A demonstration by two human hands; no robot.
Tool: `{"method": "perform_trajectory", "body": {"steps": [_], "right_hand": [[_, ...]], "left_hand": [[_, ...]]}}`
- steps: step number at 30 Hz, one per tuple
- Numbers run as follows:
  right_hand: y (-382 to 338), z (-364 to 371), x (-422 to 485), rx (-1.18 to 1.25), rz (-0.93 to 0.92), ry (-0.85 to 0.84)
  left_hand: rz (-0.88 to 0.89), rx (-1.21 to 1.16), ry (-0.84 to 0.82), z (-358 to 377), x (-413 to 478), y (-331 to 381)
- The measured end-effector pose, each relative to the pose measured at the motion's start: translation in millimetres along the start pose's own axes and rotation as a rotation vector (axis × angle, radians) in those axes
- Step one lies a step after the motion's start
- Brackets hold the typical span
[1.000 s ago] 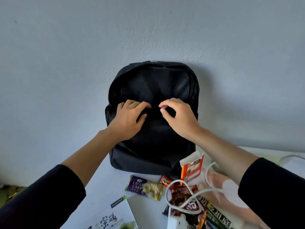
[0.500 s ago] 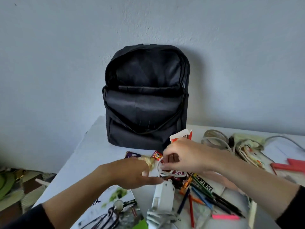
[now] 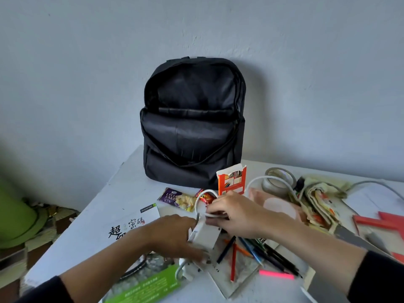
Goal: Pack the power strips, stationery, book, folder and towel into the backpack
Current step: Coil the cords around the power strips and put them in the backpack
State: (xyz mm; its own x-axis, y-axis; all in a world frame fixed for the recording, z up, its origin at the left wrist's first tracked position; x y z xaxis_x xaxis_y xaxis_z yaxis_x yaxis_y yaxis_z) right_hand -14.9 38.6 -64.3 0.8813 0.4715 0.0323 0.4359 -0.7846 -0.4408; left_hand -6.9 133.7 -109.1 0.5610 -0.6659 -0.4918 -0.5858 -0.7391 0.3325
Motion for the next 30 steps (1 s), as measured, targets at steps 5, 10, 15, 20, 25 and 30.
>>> {"method": "perform_trajectory", "body": {"steps": [5,10,15,20,25,30], "right_hand": [[0.4,-36.6,-12.3,0.280,0.050,0.174],[-3.6,-71.9,-20.8,0.480,0.000,0.315],[-11.8,-116.3,-22.8,0.459,-0.086,0.508],[1.8,-154.7,-27.6,0.382,-0.015,0.752],[19.4,-158.0,-14.3,0.607,0.032,0.592],[15.6,-160.6,-20.7,0.378,-0.047,0.586]], "left_hand": [[0.084,-0.363,0.110,-38.8,-8.9,-1.0],[0.180,-0.576,0.206,-77.3,-18.9,5.9],[0.298,-0.770,0.353,-121.0,-23.2,22.5],[0.306,-1.050,0.305,-143.9,-18.1,38.6],[0.315,-1.266,0.240,-152.0,-8.5,60.8],[0.323,-1.378,0.260,-162.9,2.6,74.2]]}}
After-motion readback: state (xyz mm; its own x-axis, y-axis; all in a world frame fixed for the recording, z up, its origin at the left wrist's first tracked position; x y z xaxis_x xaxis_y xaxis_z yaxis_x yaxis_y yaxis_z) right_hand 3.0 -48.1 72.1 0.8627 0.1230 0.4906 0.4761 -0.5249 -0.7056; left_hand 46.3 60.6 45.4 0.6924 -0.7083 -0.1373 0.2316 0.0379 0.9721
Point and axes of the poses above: each hand's wrist, its own x-axis towards the middle knuckle, its own z-axis out of the palm, y = z × x, the point moved 10 cm from there along x, towards the middle knuckle, and after that the axes turned 3 degrees about -z, right-handed, at the moved point
